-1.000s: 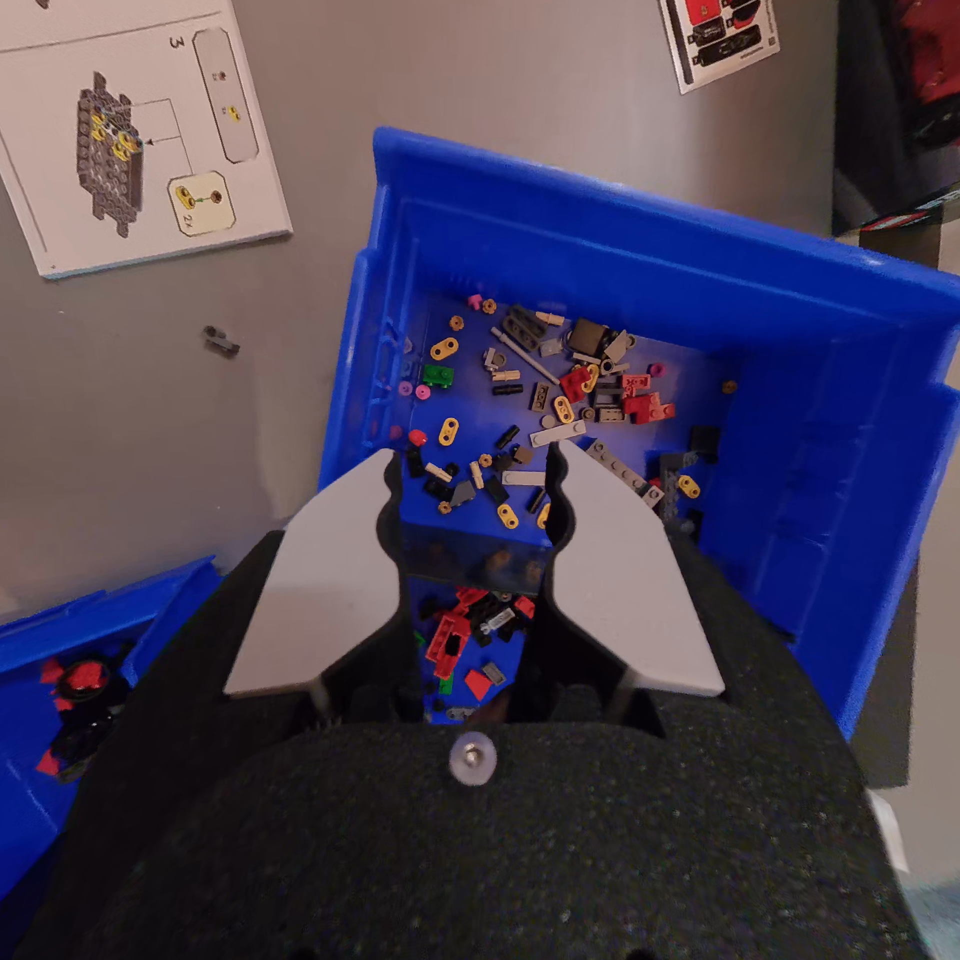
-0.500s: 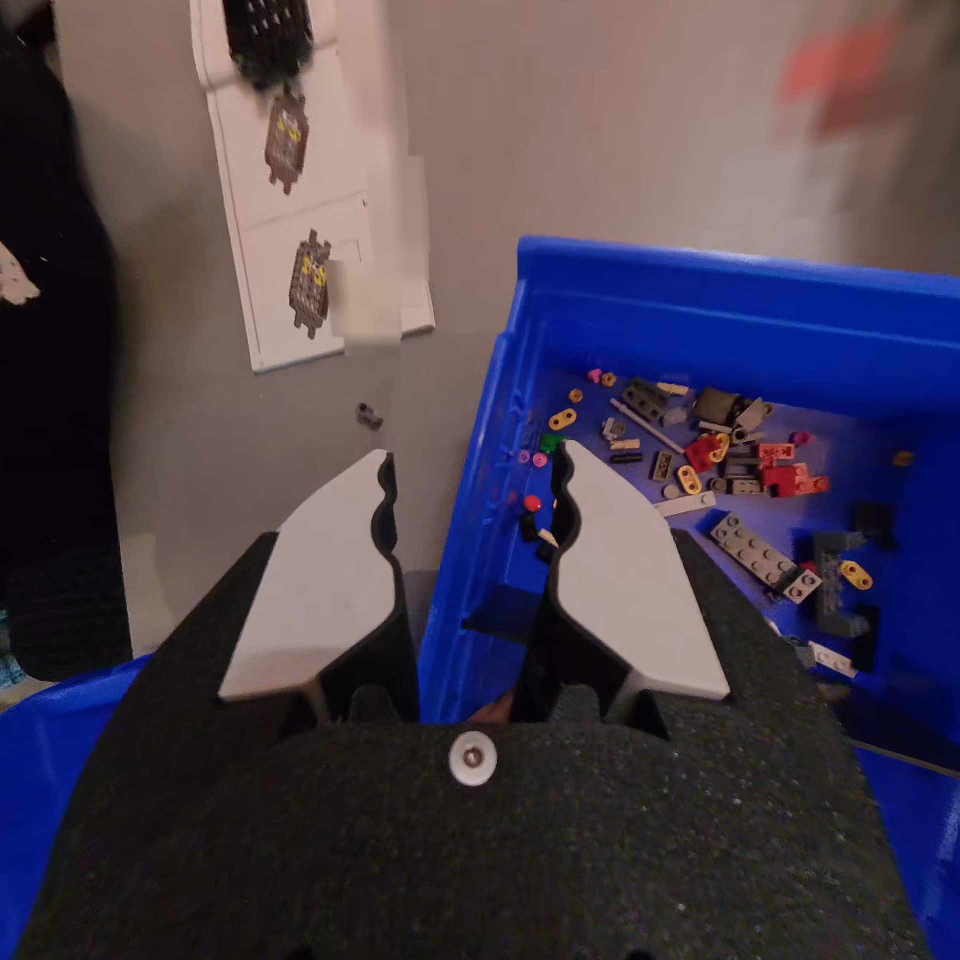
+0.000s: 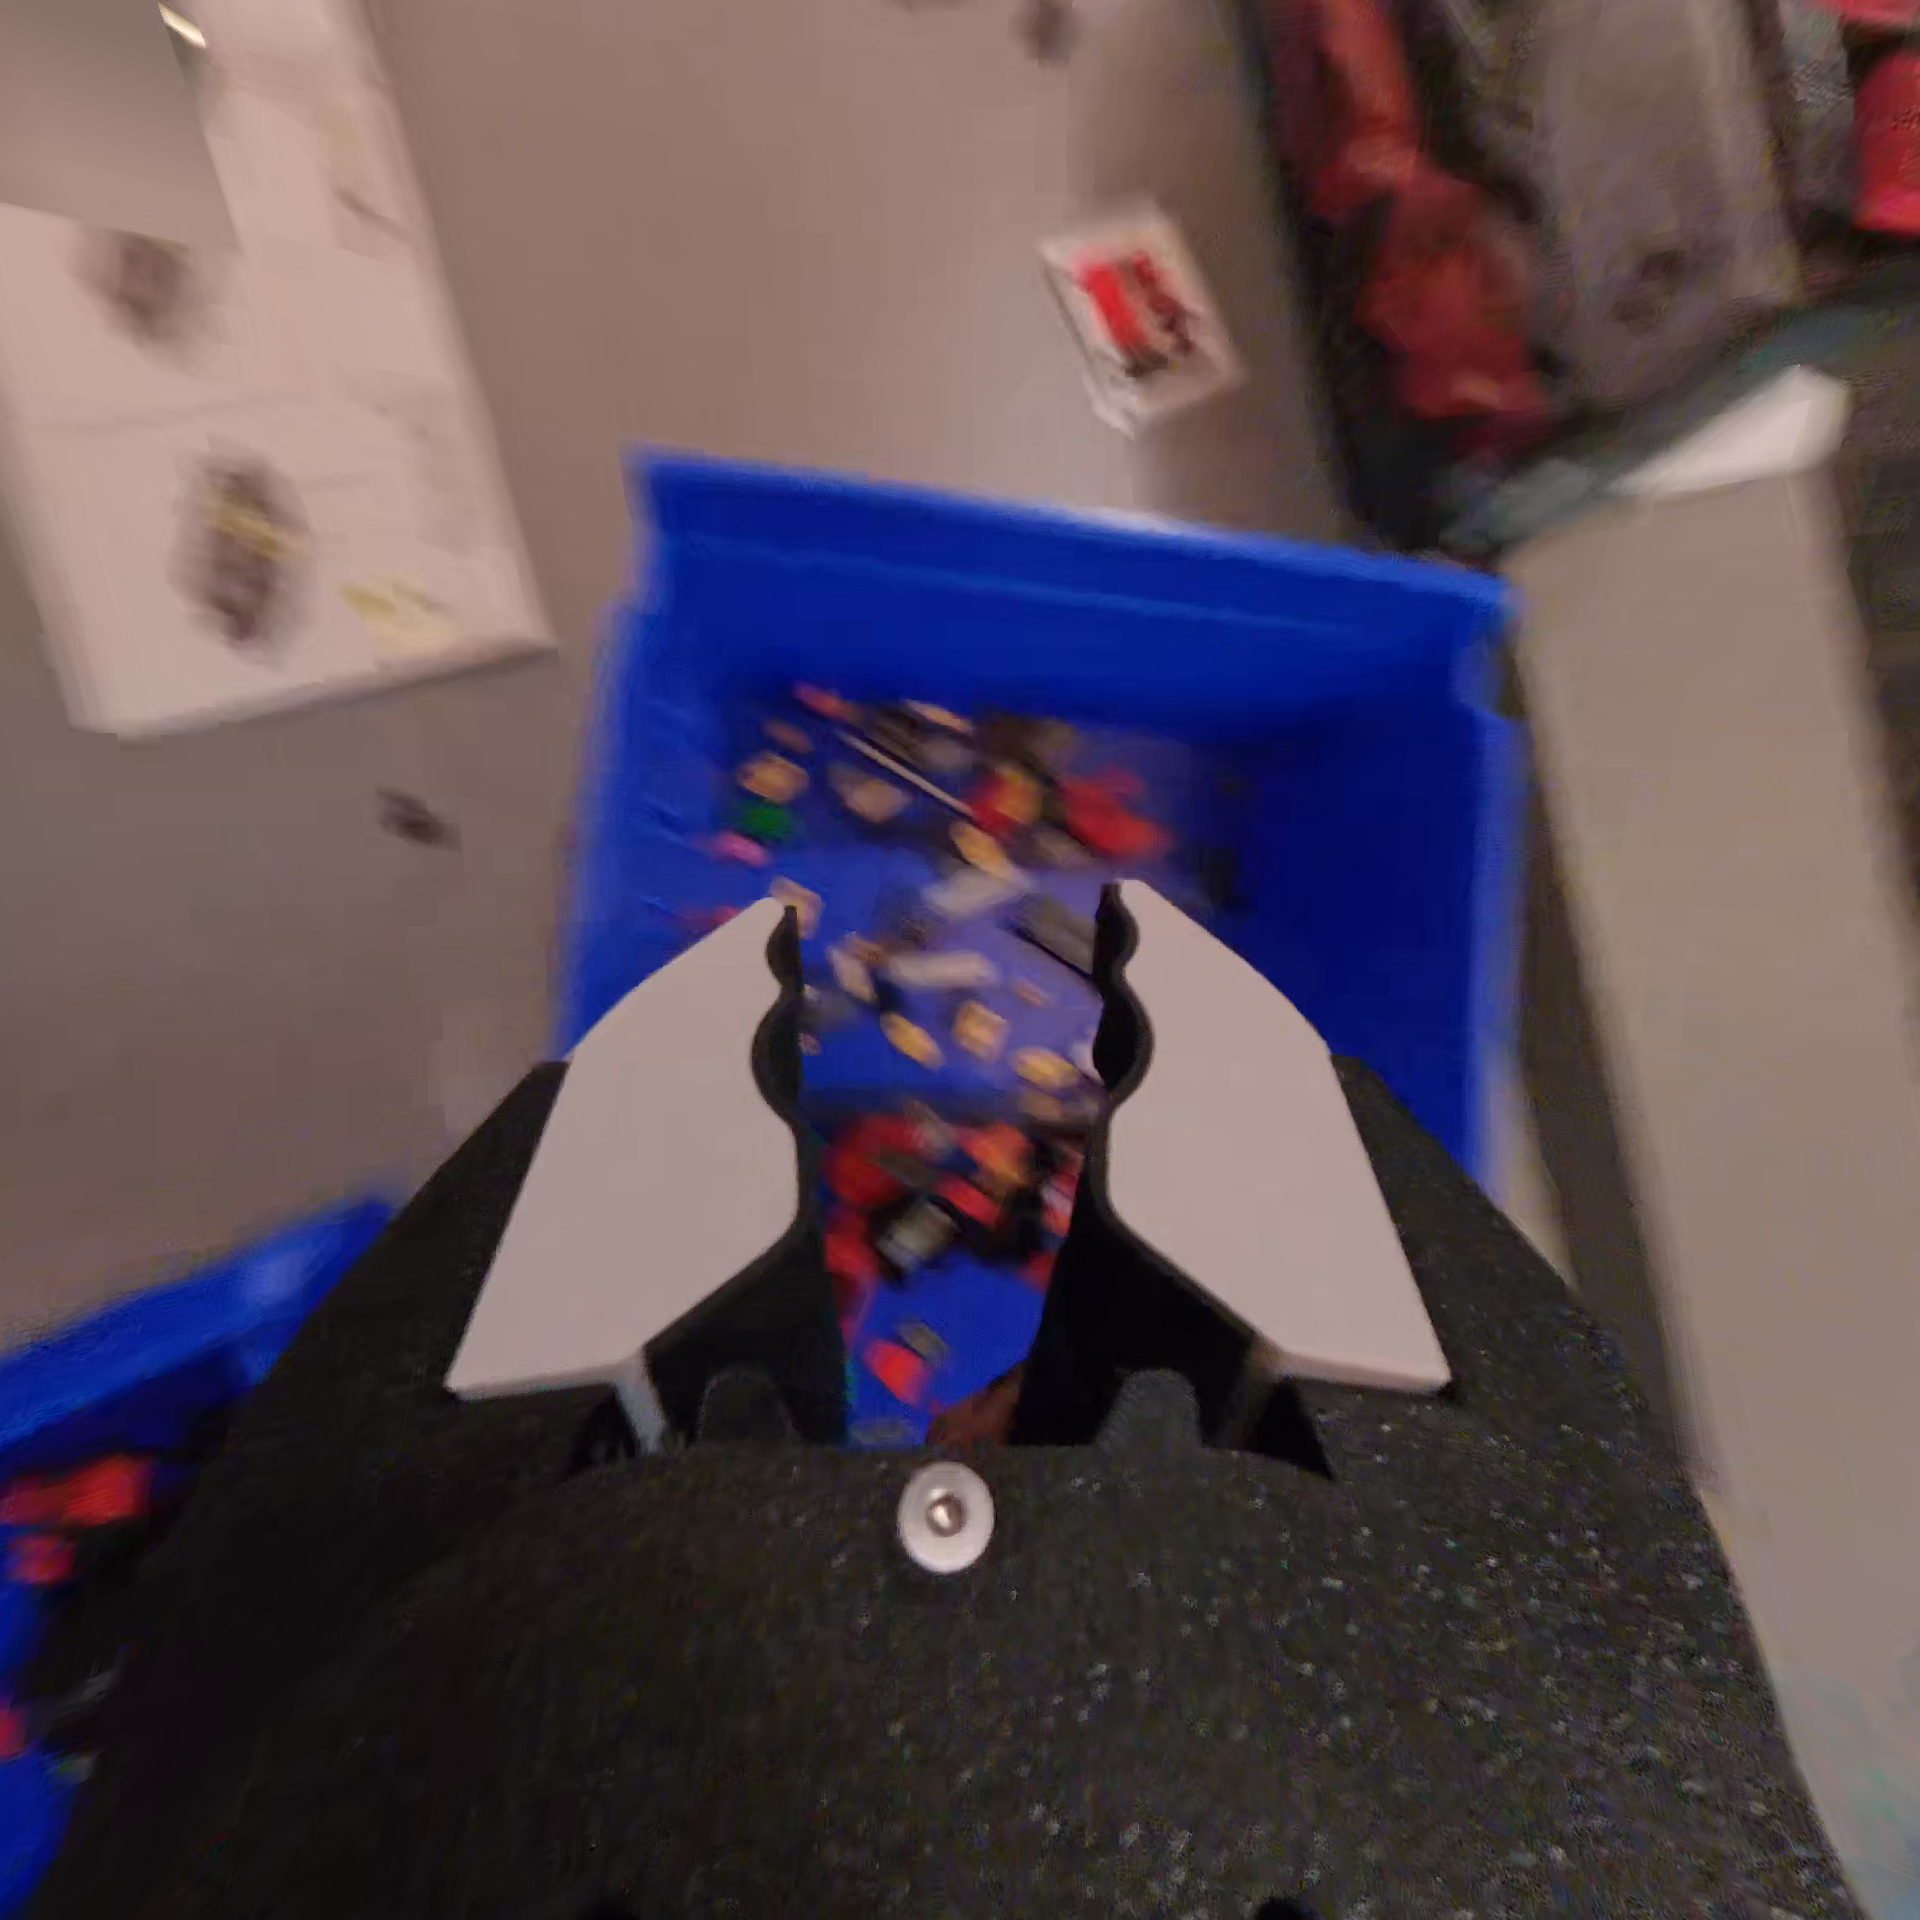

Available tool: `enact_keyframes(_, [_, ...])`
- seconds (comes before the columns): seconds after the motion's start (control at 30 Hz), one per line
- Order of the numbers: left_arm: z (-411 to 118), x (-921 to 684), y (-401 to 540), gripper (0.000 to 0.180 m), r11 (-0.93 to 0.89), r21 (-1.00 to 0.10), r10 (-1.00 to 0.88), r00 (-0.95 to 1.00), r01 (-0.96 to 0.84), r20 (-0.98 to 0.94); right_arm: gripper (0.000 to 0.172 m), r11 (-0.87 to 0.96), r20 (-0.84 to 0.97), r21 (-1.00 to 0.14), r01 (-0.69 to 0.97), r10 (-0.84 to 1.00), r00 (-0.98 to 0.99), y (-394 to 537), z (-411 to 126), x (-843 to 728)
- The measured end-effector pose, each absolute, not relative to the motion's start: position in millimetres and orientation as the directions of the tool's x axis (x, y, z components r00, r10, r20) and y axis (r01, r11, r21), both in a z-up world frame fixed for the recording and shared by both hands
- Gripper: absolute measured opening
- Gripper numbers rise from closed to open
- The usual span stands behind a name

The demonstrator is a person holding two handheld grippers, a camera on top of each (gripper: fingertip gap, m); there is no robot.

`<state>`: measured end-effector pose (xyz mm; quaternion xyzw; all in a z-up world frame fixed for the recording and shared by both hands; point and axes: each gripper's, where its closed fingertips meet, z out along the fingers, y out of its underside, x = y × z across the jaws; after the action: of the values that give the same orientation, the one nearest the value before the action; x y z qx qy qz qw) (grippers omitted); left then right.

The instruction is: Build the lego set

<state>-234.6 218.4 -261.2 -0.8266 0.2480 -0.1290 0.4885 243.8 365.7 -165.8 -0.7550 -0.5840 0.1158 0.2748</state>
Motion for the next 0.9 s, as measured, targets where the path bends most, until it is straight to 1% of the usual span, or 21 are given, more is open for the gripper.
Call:
enact_keyframes(0.03, [-262, -235, 219, 0.023, -0.404, -0.87, -0.533, 0.846, -0.282, -0.027, 0.05, -0.152, 0.238, -0.478, 0.865, 0.925, 0.295, 384, -165, 263])
enact_keyframes(0.1, [-263, -236, 220, 0.023, -0.412, -0.867, -0.526, 0.85, -0.282, -0.027, 0.032, -0.166, 0.367, -0.319, 0.933, 0.886, 0.283, 415, -171, 295])
enact_keyframes(0.13, [-263, -236, 220, 0.023, -0.416, -0.864, -0.522, 0.853, -0.283, -0.028, 0.028, -0.197, 0.374, -0.261, 0.945, 0.882, 0.287, 424, -178, 301])
enact_keyframes(0.17, [-264, -237, 220, 0.023, -0.419, -0.862, -0.518, 0.855, -0.287, -0.033, 0.027, -0.235, 0.335, -0.227, 0.945, 0.892, 0.303, 426, -189, 301])
enact_keyframes(0.23, [-265, -237, 221, 0.023, -0.421, -0.856, -0.513, 0.857, -0.299, -0.047, 0.013, -0.311, 0.286, -0.15, 0.938, 0.895, 0.342, 431, -212, 298])
enact_keyframes(0.3, [-267, -237, 221, 0.023, -0.426, -0.849, -0.515, 0.856, -0.312, -0.056, 0.004, -0.315, 0.321, -0.026, 0.949, 0.896, 0.307, 438, -230, 305])
enact_keyframes(0.37, [-269, -236, 221, 0.023, -0.438, -0.842, -0.519, 0.853, -0.315, -0.05, 0.0, -0.305, 0.405, 0.129, 0.943, 0.885, 0.231, 449, -242, 320])
enact_keyframes(0.4, [-270, -236, 221, 0.023, -0.445, -0.839, -0.522, 0.852, -0.314, -0.042, 0.0, -0.294, 0.398, 0.189, 0.937, 0.895, 0.201, 448, -250, 323])
enact_keyframes(0.43, [-271, -236, 221, 0.023, -0.453, -0.836, -0.523, 0.852, -0.31, -0.033, 0.0, -0.288, 0.363, 0.213, 0.934, 0.91, 0.198, 443, -257, 321])
enact_keyframes(0.5, [-272, -236, 221, 0.023, -0.462, -0.834, -0.522, 0.853, -0.303, -0.021, 0.0, -0.296, 0.304, 0.203, 0.933, 0.925, 0.228, 436, -262, 314])
enact_keyframes(0.6, [-271, -236, 221, 0.023, -0.458, -0.836, -0.52, 0.854, -0.301, -0.022, 0.001, -0.33, 0.148, 0.119, 0.936, 0.938, 0.312, 422, -261, 299])
enact_keyframes(0.73, [-271, -237, 222, 0.023, -0.458, -0.837, -0.517, 0.856, -0.3, -0.024, 0.016, -0.309, 0.015, 0.121, 0.943, 0.951, 0.31, 407, -259, 287])
enact_keyframes(0.77, [-271, -237, 222, 0.023, -0.459, -0.836, -0.519, 0.854, -0.302, -0.024, 0.02, -0.293, -0.051, 0.097, 0.951, 0.953, 0.299, 398, -260, 278])
enact_keyframes(0.83, [-271, -236, 221, 0.023, -0.461, -0.834, -0.523, 0.852, -0.304, -0.021, 0.027, -0.257, -0.187, -0.033, 0.966, 0.951, 0.247, 379, -262, 248])
enact_keyframes(0.87, [-272, -236, 221, 0.023, -0.464, -0.832, -0.523, 0.852, -0.303, -0.02, 0.034, -0.24, -0.211, -0.081, 0.967, 0.953, 0.219, 374, -263, 236])
enact_keyframes(0.9, [-272, -236, 222, 0.023, -0.468, -0.83, -0.521, 0.853, -0.303, -0.018, 0.039, -0.219, -0.209, -0.103, 0.97, 0.958, 0.195, 370, -267, 229])
